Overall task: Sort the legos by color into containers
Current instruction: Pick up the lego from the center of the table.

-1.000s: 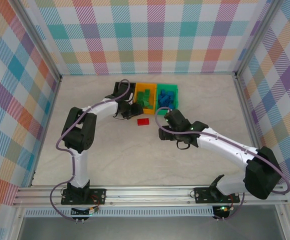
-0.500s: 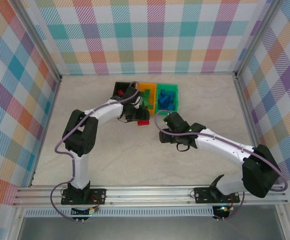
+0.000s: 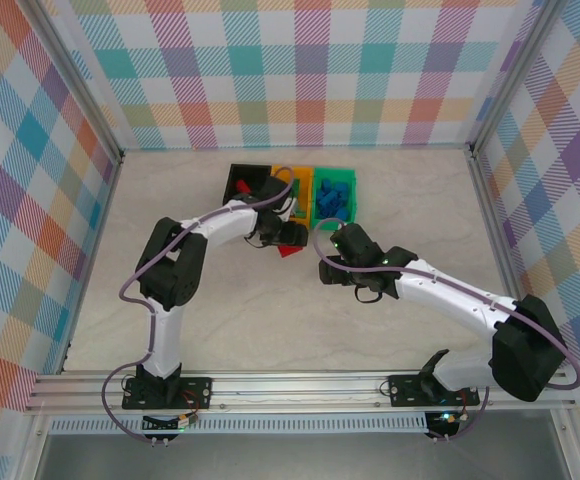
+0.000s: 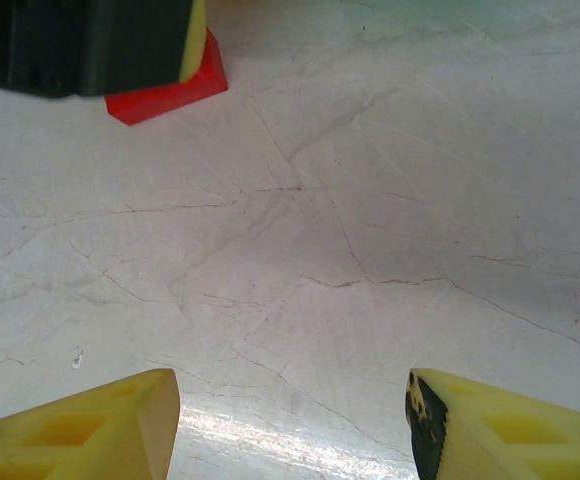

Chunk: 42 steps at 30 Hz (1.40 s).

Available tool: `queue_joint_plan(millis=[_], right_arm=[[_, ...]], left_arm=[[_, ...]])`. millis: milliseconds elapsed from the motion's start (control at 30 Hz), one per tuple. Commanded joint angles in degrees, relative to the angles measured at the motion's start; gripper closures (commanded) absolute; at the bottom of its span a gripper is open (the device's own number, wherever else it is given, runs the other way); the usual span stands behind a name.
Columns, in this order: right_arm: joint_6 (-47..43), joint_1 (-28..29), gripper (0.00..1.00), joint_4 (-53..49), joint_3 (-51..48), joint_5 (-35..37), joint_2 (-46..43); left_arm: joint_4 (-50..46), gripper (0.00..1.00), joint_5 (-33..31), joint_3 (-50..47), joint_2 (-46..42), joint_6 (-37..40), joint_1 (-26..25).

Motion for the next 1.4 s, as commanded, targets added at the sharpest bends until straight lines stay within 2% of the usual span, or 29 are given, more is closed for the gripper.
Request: queue_joint_plan(millis=[0,233,367,467,567,667,1067,1367], right_arm=[[0.83,0.0,0.38,0.93,-0.53,0.42,-0.11],[0.81,0.02,0.37,2.27,-0.16,-0.81,1.26],[0.35,0.0,0.37,2.01,0.2,-0.95,1.36],[0.24,0.0,0.37,1.43,0.11,-0.28,0.68],[0.37,0.0,0.37,1.34,-0.5,0.04,0.0],[0.75,0.0,0.37,1.46,-1.07,0.14,-0.46],[0.4,0.0,0.37,2.89,0.41,-1.25,2.2],[0.22,-0.04,0.37,4.2,0.64,-2.15,3.72]], left_arm=[[-1.9,0.33,-0.07,-2.91,-3.32,0.51,-2.07],[-2.75,0.33,-4.76,-5.06,-4.96,-1.11,-4.96],[-4.5,0.4,-7.35,-3.36,-3.12,-2.09,-5.1],[-5.54,0.48,-7.79,-1.91,-1.74,-2.08,-5.22],[-6.15,0.67,-7.59,-0.85,-0.78,-2.22,-5.23],[-5.79,0.75,-7.57,-1.14,-1.43,-2.4,-5.23],[-3.49,0.77,-10.23,-6.66,-13.44,-4.9,-4.91],[-4.99,0.77,-16.03,-8.11,-26.87,-4.58,0.14]])
